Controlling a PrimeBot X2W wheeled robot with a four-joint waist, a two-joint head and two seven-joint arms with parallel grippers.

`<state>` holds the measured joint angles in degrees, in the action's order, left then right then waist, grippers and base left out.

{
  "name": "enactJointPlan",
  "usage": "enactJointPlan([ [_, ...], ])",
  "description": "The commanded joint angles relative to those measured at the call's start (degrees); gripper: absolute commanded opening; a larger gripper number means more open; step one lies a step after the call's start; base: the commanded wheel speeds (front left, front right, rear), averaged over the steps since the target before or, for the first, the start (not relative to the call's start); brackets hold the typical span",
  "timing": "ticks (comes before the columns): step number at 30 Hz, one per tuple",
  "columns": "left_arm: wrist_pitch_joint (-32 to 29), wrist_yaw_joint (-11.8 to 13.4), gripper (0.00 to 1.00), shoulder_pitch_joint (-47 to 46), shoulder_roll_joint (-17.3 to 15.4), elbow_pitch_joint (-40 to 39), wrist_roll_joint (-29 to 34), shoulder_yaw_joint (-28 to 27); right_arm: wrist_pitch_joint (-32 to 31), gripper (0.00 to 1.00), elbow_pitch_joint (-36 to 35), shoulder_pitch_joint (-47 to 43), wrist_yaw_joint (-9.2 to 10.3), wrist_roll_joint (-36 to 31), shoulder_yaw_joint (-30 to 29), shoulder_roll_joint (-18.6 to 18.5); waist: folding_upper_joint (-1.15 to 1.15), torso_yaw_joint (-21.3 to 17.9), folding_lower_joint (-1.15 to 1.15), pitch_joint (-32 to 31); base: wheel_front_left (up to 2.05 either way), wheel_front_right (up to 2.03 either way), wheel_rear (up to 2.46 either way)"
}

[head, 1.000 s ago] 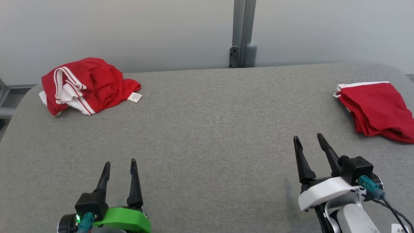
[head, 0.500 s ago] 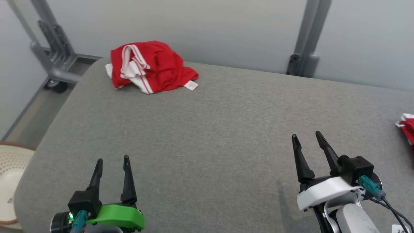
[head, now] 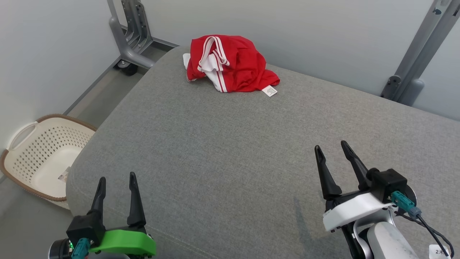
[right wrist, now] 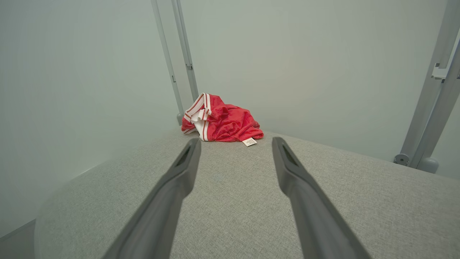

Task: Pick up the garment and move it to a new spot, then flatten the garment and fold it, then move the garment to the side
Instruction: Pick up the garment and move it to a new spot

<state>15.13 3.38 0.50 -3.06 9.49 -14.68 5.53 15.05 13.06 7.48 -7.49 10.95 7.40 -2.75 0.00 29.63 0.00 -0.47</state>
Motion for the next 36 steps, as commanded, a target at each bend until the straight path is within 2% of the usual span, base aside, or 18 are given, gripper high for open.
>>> enactJointPlan([
  [1,0.01,0.36,1.0,0.57,-0.06,-0.26,-0.31,-0.18,0.18,1.0,0.03,0.55,0.0,-0.1,-0.04,-0.26,0.0,0.49,0.0,0.44,0.0,0.0,0.0],
  [6,0.01,-0.4,1.0,-1.19,0.02,-0.49,-1.3,0.0,0.18,1.0,-1.29,0.35,0.0,-1.02,-1.84,-0.27,0.0,0.36,0.0,1.29,0.0,0.0,0.0],
  [11,0.01,-1.23,1.0,-6.4,-1.18,-0.86,-0.8,-1.01,-0.41,1.0,-3.64,1.92,0.0,-3.48,-3.77,-0.28,0.0,-2.09,0.0,4.72,0.0,0.0,0.0],
  [15,0.0,-2.0,1.0,-14.04,-3.39,-0.36,0.09,-1.79,-1.91,1.0,-7.03,4.01,0.0,-6.1,-5.36,-0.27,0.0,-5.09,0.0,9.05,0.0,0.0,0.0],
  [20,-3.07,-4.64,1.0,-27.16,-6.79,2.31,-1.2,-2.62,-4.26,1.0,-12.38,7.02,0.0,-9.2,-6.76,-0.27,0.0,-9.37,0.0,15.29,0.0,0.0,0.0],
  [28,-13.36,-8.04,1.0,-49.42,-15.02,14.59,-1.67,-3.37,-6.75,1.0,-21.42,12.31,0.0,-11.94,-5.37,-0.26,0.0,-18.28,0.0,26.13,0.0,0.0,0.0],
  [36,-20.99,-10.06,1.0,-62.94,-17.86,29.17,-4.96,-1.93,-7.99,1.0,-27.34,13.51,0.0,-13.81,-5.81,-0.22,0.0,-24.03,0.0,34.66,0.0,0.0,0.0],
])
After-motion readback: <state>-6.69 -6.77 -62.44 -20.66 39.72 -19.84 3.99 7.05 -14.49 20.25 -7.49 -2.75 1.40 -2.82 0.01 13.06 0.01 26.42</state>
